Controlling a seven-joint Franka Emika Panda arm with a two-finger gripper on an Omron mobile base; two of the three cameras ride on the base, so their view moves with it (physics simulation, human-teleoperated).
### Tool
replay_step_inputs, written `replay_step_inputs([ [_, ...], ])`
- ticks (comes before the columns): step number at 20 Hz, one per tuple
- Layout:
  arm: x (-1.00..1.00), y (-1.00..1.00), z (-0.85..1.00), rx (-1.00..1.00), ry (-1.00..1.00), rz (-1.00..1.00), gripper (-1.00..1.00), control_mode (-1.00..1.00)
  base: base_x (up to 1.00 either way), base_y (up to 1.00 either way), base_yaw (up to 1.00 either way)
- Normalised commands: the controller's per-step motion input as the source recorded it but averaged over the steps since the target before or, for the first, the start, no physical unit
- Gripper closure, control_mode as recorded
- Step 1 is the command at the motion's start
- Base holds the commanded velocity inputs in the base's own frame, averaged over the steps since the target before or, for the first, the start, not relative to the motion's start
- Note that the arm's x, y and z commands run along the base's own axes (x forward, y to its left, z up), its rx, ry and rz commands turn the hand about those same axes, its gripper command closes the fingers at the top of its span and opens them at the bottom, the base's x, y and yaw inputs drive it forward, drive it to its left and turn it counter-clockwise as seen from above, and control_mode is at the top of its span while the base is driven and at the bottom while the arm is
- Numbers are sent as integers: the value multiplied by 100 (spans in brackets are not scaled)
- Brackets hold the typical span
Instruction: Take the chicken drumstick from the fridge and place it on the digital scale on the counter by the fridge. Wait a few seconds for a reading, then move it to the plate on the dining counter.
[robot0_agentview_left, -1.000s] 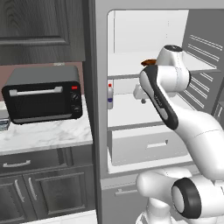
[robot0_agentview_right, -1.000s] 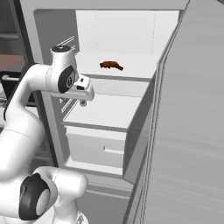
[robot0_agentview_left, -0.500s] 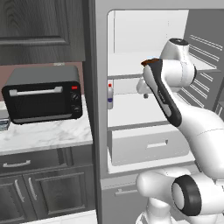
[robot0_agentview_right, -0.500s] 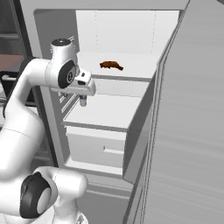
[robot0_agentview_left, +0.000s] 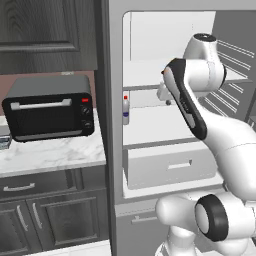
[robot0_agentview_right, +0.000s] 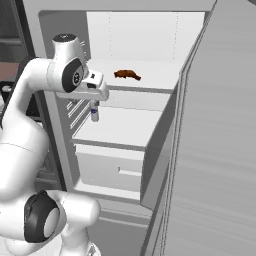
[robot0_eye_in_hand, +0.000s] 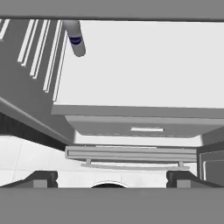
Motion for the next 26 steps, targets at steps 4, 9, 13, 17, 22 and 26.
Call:
replay_step_inputs([
  [4,-33,-24,9,0,-14,0,-100,-100,0,0,0],
  [9,-31,-50,5,0,-17,6,-100,-100,0,0,0],
  [13,-3,-43,16,-4,-9,11,-100,-100,0,0,0],
  [17,34,-27,30,-6,-2,11,-100,-100,0,0,0],
  [22,62,-30,38,-4,-1,11,-100,-100,0,0,0],
  [26,74,-29,35,-3,0,13,-100,-100,0,0,0],
])
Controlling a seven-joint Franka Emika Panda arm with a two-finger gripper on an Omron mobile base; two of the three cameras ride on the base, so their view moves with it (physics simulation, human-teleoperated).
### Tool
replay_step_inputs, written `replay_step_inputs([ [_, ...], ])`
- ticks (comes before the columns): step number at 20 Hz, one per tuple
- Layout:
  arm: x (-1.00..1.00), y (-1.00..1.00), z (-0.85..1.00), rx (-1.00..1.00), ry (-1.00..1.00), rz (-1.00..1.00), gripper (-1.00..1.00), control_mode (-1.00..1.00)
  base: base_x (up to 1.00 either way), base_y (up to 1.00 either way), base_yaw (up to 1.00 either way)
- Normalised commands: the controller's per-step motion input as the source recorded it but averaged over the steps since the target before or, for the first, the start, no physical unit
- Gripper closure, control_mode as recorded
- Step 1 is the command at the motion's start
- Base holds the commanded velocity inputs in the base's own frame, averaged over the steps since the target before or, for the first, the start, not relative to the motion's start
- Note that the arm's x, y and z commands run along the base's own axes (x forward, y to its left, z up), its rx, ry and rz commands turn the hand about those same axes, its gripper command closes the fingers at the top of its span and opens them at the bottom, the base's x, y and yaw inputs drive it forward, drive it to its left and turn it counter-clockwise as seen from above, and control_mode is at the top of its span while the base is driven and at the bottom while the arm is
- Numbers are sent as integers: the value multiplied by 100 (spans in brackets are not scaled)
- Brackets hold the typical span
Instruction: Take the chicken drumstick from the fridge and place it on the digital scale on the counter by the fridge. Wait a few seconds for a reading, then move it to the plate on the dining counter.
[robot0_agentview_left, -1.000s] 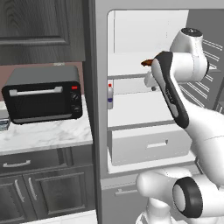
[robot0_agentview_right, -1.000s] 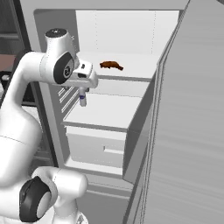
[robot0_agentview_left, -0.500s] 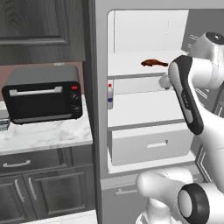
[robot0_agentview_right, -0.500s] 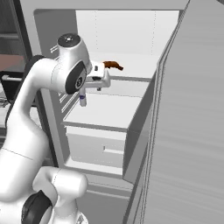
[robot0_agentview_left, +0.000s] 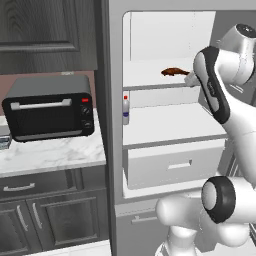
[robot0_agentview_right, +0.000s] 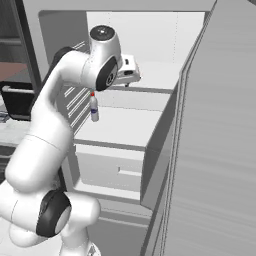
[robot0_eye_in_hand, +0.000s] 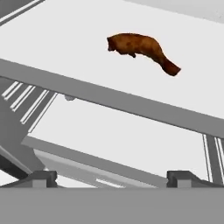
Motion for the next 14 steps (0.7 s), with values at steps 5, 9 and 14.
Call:
replay_step_inputs([
  [5,85,-4,13,-2,0,18,-100,-100,0,0,0],
  [9,71,-4,0,-7,1,18,-100,-100,0,0,0],
  [14,34,-11,-10,-5,4,16,-100,-100,0,0,0],
])
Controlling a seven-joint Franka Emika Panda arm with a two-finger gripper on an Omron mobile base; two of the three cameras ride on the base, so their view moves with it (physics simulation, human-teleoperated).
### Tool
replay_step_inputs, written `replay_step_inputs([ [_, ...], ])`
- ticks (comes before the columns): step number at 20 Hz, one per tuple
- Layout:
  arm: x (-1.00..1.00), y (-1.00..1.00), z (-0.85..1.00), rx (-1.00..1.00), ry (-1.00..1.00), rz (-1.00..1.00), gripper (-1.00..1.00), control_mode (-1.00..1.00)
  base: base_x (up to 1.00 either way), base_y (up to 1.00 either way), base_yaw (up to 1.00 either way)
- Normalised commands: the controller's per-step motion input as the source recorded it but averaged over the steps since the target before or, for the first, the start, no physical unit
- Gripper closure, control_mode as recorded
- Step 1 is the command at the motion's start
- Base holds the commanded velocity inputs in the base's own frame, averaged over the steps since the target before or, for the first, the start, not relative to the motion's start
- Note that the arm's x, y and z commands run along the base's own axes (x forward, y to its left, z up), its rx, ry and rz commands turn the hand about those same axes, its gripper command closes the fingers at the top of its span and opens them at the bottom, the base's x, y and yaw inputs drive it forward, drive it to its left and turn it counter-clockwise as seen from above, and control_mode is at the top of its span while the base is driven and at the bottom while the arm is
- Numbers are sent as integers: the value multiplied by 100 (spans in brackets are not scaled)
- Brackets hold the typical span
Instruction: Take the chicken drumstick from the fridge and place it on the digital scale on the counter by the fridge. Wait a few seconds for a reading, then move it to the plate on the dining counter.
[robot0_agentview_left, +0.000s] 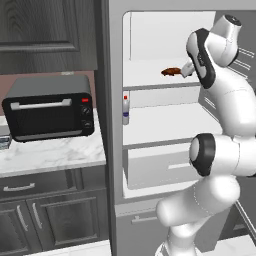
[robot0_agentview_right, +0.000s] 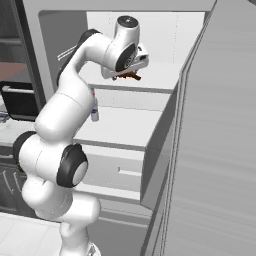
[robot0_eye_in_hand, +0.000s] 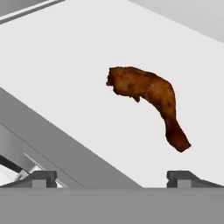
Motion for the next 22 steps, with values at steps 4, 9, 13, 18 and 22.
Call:
replay_step_inputs([
  [4,38,-6,-8,-3,0,14,-100,-100,0,0,0],
  [9,37,-1,-17,-4,0,9,-100,-100,0,0,0],
  [13,36,0,-26,-9,0,0,-100,-100,0,0,0],
  [18,33,0,-4,-6,0,0,-100,-100,0,0,0],
  [22,23,-2,-4,-3,0,0,-100,-100,0,0,0],
])
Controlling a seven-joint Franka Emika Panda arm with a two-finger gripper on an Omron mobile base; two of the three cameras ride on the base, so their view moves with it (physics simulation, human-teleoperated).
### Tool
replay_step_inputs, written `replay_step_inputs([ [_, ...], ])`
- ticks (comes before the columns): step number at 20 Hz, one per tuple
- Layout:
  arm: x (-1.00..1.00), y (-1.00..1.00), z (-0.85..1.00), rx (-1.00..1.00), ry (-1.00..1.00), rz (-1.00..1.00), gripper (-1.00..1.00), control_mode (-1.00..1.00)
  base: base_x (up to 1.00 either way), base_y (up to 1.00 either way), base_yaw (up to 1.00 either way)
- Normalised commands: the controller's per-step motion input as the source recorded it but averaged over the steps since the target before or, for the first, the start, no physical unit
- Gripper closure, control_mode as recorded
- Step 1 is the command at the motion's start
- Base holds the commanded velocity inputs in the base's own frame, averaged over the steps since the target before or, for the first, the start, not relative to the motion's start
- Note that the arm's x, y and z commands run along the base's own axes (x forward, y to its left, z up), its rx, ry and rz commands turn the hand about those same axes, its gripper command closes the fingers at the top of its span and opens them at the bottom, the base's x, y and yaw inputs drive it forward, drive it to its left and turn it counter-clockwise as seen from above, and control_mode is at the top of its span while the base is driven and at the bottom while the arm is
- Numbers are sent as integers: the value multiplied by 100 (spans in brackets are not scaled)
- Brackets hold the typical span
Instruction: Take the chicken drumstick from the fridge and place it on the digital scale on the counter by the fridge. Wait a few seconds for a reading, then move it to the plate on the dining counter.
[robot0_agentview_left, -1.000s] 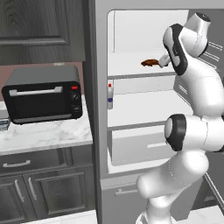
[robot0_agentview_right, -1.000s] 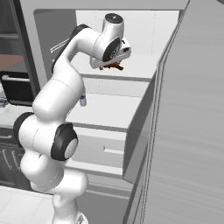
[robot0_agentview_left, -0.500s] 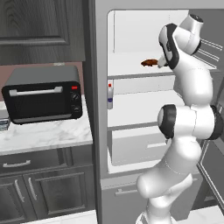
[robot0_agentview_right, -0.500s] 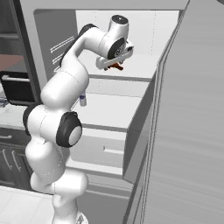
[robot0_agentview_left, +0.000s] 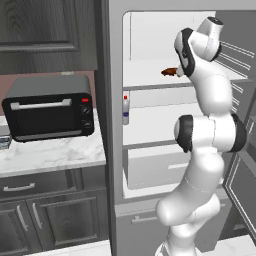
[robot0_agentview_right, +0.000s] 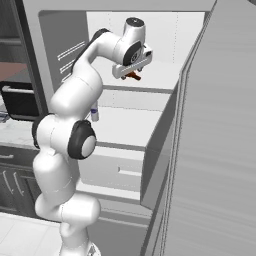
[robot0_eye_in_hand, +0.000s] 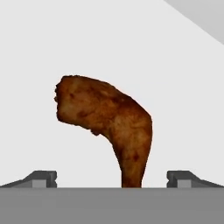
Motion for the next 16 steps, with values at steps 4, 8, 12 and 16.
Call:
replay_step_inputs([
  [4,0,0,-11,0,0,0,-100,-100,0,0,0],
  [8,0,-3,-9,0,5,0,-100,-100,0,0,0],
  [12,0,-1,0,0,3,0,-100,-100,0,0,0],
  [16,6,-10,0,0,0,0,-100,-100,0,0,0],
])
